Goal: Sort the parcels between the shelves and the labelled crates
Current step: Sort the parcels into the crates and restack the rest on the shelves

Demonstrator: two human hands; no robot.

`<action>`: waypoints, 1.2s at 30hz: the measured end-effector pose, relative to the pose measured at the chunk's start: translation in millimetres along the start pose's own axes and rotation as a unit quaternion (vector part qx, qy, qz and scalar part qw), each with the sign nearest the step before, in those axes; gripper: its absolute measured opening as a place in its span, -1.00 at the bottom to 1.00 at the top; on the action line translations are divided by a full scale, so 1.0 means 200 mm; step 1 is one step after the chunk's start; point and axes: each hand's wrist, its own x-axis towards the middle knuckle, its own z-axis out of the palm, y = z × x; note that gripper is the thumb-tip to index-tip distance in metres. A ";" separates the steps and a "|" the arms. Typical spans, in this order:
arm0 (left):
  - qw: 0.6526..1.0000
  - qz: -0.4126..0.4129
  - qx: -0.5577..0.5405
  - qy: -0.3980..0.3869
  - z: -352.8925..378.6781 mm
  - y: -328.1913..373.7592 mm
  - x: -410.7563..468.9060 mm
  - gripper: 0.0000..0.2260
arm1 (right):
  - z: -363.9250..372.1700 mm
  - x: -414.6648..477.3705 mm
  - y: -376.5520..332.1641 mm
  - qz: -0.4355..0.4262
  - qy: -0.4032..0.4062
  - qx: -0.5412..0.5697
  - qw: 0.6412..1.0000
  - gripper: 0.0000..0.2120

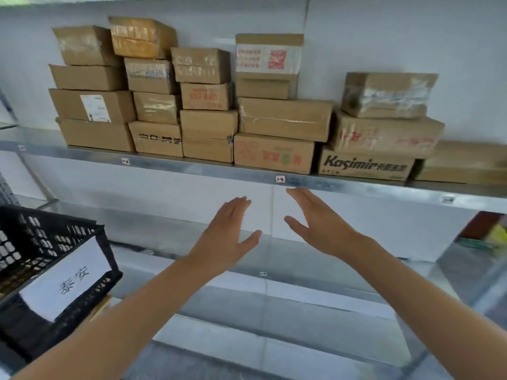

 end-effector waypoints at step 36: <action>0.992 0.003 -0.108 -0.058 1.02 1.70 1.06 -0.20 | -1.03 -0.46 1.84 0.237 0.169 0.074 0.954 -0.23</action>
